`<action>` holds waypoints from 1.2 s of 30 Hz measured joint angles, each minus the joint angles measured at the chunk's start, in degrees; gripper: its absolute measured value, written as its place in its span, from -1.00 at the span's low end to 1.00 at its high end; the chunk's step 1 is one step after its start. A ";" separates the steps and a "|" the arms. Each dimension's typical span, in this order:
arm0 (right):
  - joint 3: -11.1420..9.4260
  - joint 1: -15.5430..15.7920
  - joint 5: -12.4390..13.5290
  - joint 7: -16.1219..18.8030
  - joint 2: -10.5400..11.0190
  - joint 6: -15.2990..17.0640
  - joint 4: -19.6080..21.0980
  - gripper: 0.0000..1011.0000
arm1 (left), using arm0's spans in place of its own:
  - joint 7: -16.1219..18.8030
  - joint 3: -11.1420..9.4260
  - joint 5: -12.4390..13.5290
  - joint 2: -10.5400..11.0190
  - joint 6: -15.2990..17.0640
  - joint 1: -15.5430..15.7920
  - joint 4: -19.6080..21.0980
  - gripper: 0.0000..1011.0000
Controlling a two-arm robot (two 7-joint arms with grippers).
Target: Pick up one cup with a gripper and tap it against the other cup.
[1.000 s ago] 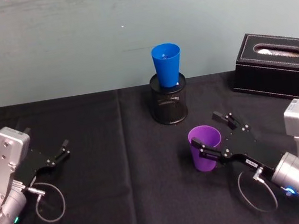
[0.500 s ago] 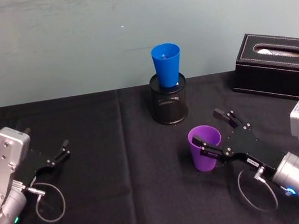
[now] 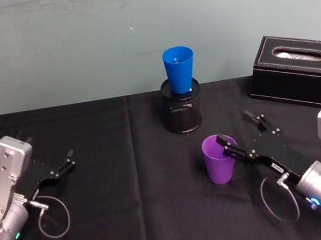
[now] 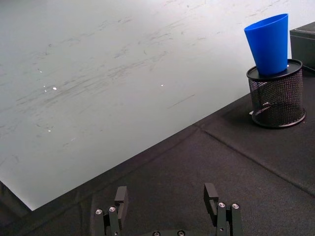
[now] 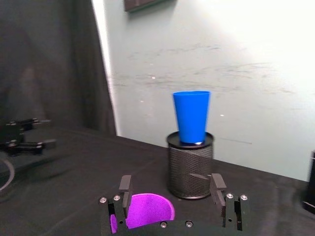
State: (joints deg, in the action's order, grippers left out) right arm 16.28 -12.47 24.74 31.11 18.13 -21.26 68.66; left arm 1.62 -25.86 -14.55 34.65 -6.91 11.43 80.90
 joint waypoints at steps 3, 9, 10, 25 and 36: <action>-0.80 0.41 -0.85 -1.73 -0.43 0.00 0.27 0.98 | 0.00 0.00 0.00 0.00 0.00 0.00 0.00 1.00; -2.53 1.29 -2.52 -5.03 -1.43 -0.29 0.79 0.98 | 0.00 0.00 0.00 0.00 0.00 0.00 0.00 1.00; -2.76 1.42 -2.77 -5.52 -1.56 -0.35 0.87 0.98 | 0.00 0.00 0.00 0.00 0.00 0.00 0.00 1.00; -5.70 3.16 -8.33 -13.84 -3.78 2.16 2.84 0.98 | 0.00 0.00 0.00 0.00 0.00 0.00 0.00 1.00; -6.89 3.66 -12.04 -17.54 -5.08 6.60 4.09 0.98 | 0.00 0.00 0.00 0.00 0.00 0.00 0.00 1.00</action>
State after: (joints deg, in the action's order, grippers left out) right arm 9.39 -8.81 12.70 13.57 13.05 -14.66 72.76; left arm 1.62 -25.86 -14.55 34.65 -6.91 11.43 80.90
